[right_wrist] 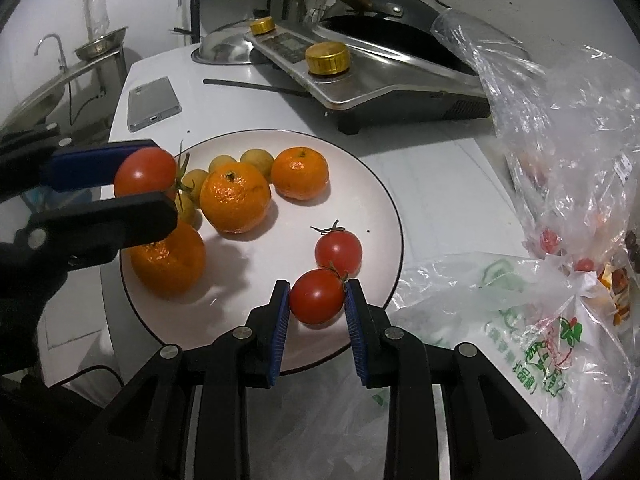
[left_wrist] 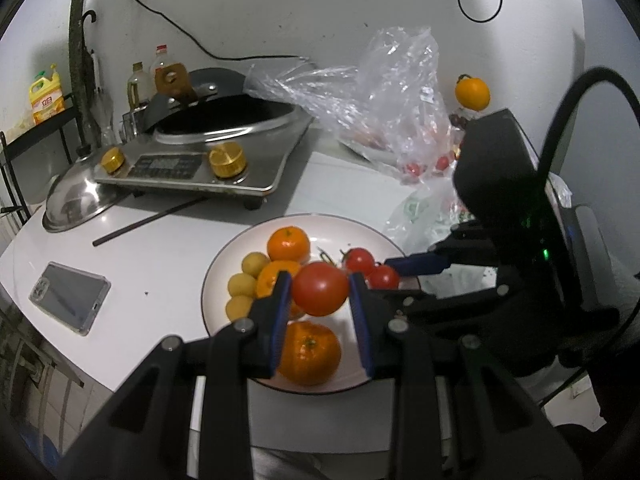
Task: Organize fruits
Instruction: 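Lower the left gripper's tomato onto the plate and open it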
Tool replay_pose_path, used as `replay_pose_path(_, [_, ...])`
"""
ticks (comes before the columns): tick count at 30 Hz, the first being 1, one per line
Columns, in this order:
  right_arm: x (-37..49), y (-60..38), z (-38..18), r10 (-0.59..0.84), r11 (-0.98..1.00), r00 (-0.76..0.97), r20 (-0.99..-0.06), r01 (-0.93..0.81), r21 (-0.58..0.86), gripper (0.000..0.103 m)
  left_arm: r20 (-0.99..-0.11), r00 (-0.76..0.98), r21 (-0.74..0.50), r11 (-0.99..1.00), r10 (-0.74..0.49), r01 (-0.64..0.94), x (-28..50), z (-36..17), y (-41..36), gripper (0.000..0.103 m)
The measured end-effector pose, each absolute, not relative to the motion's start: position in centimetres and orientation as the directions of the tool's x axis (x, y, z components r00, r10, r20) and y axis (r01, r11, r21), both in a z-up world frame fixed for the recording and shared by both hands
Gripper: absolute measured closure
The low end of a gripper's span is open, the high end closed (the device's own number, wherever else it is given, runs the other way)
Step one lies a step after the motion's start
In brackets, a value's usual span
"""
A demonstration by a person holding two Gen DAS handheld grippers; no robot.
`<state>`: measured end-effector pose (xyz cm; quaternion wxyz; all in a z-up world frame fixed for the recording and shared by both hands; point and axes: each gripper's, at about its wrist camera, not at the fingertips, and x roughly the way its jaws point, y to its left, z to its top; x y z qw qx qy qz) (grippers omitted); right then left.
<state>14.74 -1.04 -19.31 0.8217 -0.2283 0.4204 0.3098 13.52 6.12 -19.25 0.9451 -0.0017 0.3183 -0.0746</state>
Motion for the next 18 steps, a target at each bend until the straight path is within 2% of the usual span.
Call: replay_pose_path(18, [14.73, -1.12, -19.1, 0.321, 0.715, 0.454, -0.831, -0.692, -0.101, 0.073, -0.611, 0.778, -0.049, 0.988, -0.144, 0.144, 13.49, -19.53, 5.88, 0.073])
